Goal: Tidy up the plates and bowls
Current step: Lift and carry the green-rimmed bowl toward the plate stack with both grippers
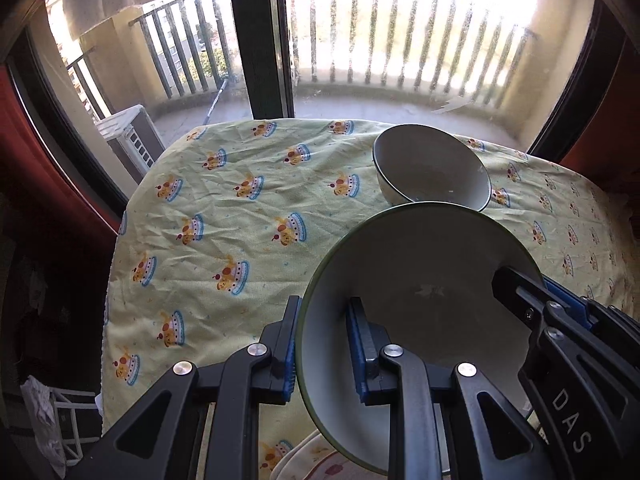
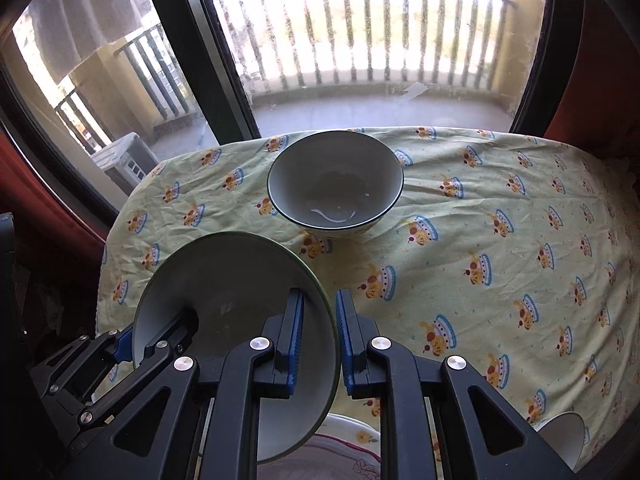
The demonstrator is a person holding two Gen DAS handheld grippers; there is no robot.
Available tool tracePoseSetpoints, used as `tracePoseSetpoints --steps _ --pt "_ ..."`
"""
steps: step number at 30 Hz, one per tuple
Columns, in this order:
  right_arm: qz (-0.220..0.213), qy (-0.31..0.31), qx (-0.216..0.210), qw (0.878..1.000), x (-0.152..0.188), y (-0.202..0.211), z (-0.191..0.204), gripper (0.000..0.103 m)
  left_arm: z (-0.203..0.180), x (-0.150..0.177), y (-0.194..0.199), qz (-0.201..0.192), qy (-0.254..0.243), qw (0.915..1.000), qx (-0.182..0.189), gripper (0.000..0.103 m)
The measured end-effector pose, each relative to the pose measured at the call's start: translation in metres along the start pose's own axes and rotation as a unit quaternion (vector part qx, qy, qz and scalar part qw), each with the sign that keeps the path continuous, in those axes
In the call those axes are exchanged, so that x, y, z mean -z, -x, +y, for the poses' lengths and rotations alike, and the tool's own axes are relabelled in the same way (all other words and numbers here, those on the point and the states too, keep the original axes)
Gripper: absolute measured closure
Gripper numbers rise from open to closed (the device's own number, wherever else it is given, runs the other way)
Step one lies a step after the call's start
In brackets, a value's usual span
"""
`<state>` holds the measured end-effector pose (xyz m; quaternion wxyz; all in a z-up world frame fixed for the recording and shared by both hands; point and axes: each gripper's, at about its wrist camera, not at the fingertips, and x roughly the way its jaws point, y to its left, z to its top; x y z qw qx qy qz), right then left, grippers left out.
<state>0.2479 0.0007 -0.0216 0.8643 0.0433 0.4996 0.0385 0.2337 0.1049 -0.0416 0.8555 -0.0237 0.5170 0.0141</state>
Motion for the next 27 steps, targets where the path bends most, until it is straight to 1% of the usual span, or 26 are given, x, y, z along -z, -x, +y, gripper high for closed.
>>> tracePoseSetpoints --steps 4,16,22,27 --pt "-0.003 -0.001 -0.001 1.000 0.007 0.019 -0.025 0.083 -0.025 0.010 0.013 -0.001 0.001 1.0000 0.005 0.083" --pt "-0.022 -0.005 0.005 1.000 0.029 0.068 -0.101 0.083 -0.101 0.035 0.046 -0.021 -0.015 0.9996 0.011 0.083" --pt "-0.033 -0.008 0.004 0.999 0.042 0.085 -0.135 0.083 -0.132 0.051 0.056 -0.029 -0.015 0.9993 0.016 0.082" --pt "-0.037 -0.012 0.005 0.999 0.057 0.096 -0.163 0.083 -0.156 0.066 0.061 -0.029 -0.019 0.9992 0.021 0.082"
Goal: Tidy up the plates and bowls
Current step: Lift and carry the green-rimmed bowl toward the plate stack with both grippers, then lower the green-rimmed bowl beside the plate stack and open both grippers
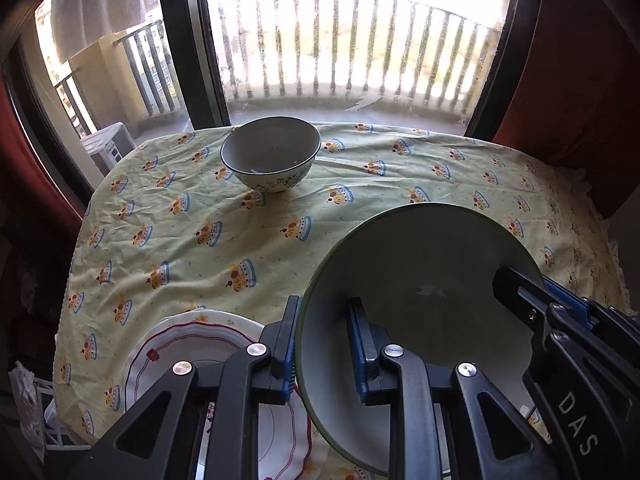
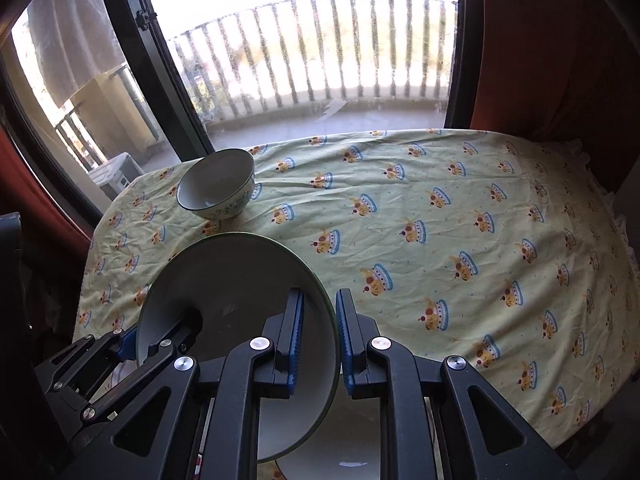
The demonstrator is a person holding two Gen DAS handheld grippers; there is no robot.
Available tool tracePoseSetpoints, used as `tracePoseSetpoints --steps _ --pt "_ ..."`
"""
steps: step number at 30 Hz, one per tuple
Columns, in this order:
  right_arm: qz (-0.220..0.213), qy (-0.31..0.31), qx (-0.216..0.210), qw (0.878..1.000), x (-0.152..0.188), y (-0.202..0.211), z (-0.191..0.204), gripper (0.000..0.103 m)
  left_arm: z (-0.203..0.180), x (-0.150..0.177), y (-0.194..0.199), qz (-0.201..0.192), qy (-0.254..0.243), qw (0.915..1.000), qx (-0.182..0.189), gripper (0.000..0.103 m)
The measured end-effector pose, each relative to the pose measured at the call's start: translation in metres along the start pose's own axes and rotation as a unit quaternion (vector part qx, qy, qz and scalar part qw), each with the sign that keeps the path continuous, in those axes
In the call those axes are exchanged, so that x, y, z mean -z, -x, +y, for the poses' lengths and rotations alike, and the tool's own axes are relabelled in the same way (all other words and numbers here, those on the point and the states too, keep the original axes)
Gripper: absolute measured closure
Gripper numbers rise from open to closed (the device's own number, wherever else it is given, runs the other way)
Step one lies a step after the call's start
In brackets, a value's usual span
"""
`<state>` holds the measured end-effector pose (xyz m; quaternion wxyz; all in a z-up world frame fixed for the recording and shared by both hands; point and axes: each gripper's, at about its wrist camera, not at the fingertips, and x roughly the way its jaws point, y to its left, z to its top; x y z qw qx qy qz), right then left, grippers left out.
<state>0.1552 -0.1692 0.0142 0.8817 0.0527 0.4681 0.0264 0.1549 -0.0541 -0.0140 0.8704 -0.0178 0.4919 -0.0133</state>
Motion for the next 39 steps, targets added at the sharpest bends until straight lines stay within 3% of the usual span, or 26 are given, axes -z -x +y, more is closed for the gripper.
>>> tracePoseSetpoints --steps 19,39 --pt "0.018 -0.016 -0.005 1.000 0.057 0.015 -0.068 0.083 -0.054 0.056 -0.004 0.029 -0.008 0.9996 0.002 0.082" --pt "0.073 0.007 -0.020 0.997 0.080 -0.018 -0.070 0.083 -0.050 0.081 -0.032 0.083 0.024 0.9962 -0.014 0.082"
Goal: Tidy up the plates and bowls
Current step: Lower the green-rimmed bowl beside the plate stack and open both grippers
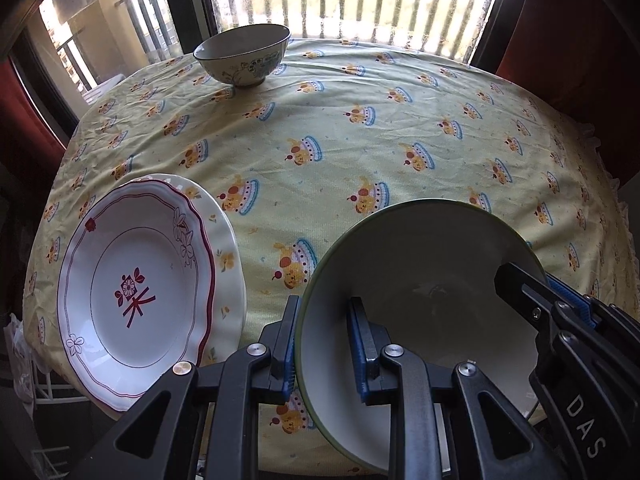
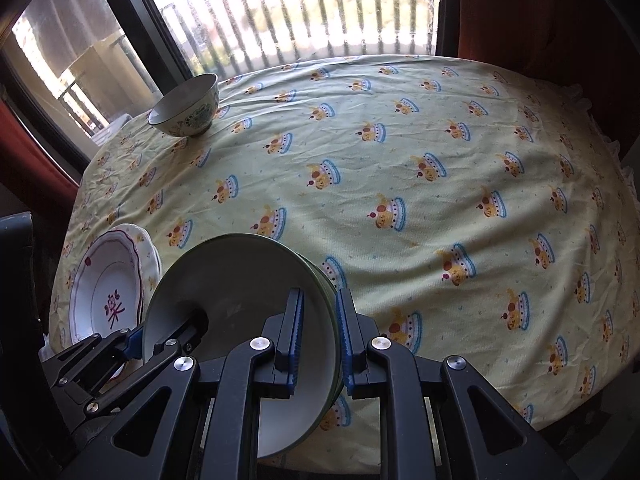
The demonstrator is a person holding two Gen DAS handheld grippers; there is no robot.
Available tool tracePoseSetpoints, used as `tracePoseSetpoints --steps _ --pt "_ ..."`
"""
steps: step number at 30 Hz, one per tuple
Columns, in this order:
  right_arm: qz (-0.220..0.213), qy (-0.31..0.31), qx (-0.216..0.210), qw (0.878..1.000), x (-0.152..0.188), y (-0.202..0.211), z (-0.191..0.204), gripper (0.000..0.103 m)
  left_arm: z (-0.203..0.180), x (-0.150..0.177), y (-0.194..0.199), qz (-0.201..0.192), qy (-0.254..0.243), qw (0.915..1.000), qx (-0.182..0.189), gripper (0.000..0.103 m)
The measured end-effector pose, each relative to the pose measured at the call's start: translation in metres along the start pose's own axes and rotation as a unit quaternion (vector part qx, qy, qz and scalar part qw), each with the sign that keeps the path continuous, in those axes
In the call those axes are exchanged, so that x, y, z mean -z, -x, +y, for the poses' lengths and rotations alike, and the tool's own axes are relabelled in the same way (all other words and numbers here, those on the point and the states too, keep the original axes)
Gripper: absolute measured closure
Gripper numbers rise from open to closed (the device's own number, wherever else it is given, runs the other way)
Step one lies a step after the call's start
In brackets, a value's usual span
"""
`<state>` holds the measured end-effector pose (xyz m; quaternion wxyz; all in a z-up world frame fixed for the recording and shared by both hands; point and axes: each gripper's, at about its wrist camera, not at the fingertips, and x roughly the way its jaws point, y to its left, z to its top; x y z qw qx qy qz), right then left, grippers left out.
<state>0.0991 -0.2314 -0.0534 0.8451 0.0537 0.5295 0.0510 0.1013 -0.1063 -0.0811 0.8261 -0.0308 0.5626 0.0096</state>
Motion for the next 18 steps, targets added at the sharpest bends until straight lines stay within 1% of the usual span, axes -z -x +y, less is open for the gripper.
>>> tracePoseSetpoints --steps 4,7,11,13,14,15,18 --pt "-0.005 0.011 0.012 1.000 -0.0006 -0.0029 0.0007 0.083 -0.0036 0.0012 -0.0056 0.005 -0.003 1.0000 0.001 0.081" --pt "-0.011 0.020 0.024 0.999 0.0009 -0.0044 0.0015 0.083 -0.0075 0.0019 -0.0055 -0.002 -0.014 0.9998 -0.011 0.081" --pt "-0.013 0.019 0.028 0.999 -0.0004 -0.0068 0.0017 0.083 -0.0060 0.0003 -0.0068 -0.003 -0.011 0.9999 -0.008 0.081" --pt "-0.014 0.016 0.025 0.999 -0.0004 -0.0073 0.0014 0.080 -0.0058 -0.0002 -0.0073 -0.001 -0.011 0.9999 -0.001 0.080" --pt "-0.015 0.013 0.023 1.000 -0.0003 -0.0072 0.0009 0.080 -0.0058 -0.0003 -0.0073 -0.001 -0.011 0.9999 0.000 0.076" --pt "-0.015 0.011 0.022 1.000 -0.0006 -0.0068 0.0006 0.080 -0.0059 -0.0005 -0.0071 -0.001 -0.011 0.9999 0.003 0.075" --pt "-0.011 0.013 0.013 1.000 -0.0011 -0.0064 0.0015 0.073 -0.0060 -0.0012 -0.0049 -0.002 -0.011 0.9999 0.012 0.066"
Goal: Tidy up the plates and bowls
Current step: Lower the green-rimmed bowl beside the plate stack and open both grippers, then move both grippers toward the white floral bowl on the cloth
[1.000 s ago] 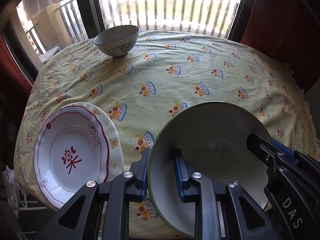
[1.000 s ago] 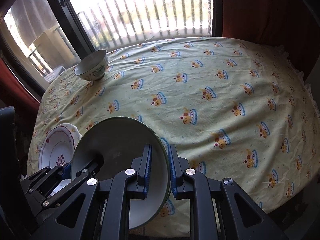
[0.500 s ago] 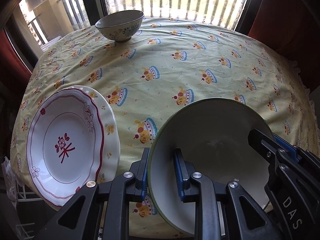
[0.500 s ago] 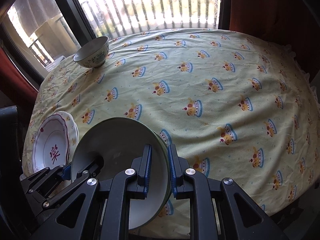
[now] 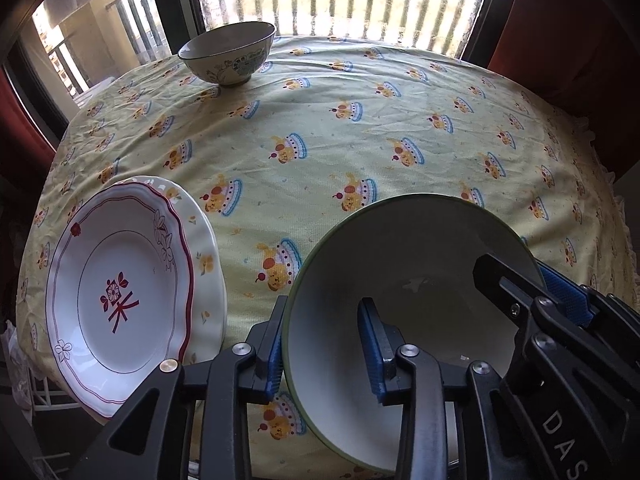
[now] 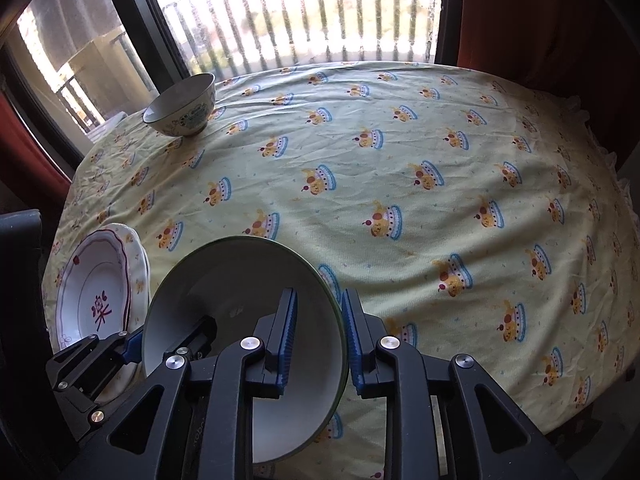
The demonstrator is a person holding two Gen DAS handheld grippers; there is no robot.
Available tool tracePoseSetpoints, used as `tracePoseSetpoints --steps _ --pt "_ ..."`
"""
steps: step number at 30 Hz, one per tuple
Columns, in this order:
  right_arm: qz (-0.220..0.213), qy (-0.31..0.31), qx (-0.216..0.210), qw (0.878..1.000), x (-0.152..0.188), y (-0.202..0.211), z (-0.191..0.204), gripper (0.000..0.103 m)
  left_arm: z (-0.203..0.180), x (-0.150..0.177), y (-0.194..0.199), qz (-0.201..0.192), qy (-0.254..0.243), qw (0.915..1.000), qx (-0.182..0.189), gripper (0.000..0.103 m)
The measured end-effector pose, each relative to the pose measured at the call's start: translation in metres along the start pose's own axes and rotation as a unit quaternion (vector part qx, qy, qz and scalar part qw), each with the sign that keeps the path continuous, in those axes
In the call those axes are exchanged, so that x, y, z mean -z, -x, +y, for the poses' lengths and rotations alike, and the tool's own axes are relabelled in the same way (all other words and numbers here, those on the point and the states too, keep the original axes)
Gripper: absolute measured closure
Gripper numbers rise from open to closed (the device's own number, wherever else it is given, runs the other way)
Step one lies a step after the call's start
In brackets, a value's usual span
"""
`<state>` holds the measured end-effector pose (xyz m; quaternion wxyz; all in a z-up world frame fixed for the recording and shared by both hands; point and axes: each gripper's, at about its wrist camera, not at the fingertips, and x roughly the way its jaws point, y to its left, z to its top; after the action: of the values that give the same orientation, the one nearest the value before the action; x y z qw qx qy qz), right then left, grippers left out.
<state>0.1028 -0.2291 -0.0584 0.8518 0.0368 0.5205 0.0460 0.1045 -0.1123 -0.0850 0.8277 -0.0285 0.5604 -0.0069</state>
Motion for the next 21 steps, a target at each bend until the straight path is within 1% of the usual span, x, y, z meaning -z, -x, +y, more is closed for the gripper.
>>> tracePoseSetpoints --steps 1,2,3,4,5,7,11,17,21 --pt "0.002 0.000 -0.005 1.000 -0.001 0.000 0.001 0.067 0.000 -0.001 0.002 -0.003 -0.001 1.0000 0.000 0.063" --pt "0.004 0.000 -0.008 1.000 -0.001 0.000 0.001 0.055 0.000 -0.001 0.005 -0.006 -0.003 1.0000 0.000 0.059" --pt "0.001 -0.001 -0.008 1.000 -0.002 0.002 0.002 0.048 -0.001 -0.002 0.007 -0.008 -0.004 1.0000 -0.001 0.055" --pt "-0.003 0.000 -0.009 1.000 -0.002 0.004 0.003 0.037 -0.001 -0.003 0.010 -0.011 -0.006 0.9999 -0.002 0.046" --pt "-0.008 0.002 -0.010 1.000 -0.003 0.007 0.004 0.035 0.000 -0.004 0.013 -0.017 -0.006 0.9998 -0.004 0.040" --pt "-0.011 0.007 -0.014 1.000 -0.007 0.010 0.008 0.033 0.002 -0.008 0.019 -0.024 -0.005 0.9997 -0.006 0.035" --pt "-0.016 0.011 -0.026 0.999 -0.019 0.017 0.014 0.027 0.010 -0.019 0.033 -0.040 -0.001 0.9991 -0.011 0.026" --pt "-0.029 0.027 -0.039 0.998 -0.045 0.024 0.036 0.024 0.031 -0.046 0.049 -0.063 0.000 0.9977 -0.026 0.023" --pt "-0.036 0.029 -0.044 0.998 -0.069 0.025 0.055 0.023 0.049 -0.070 0.054 -0.072 0.004 0.9971 -0.024 0.023"
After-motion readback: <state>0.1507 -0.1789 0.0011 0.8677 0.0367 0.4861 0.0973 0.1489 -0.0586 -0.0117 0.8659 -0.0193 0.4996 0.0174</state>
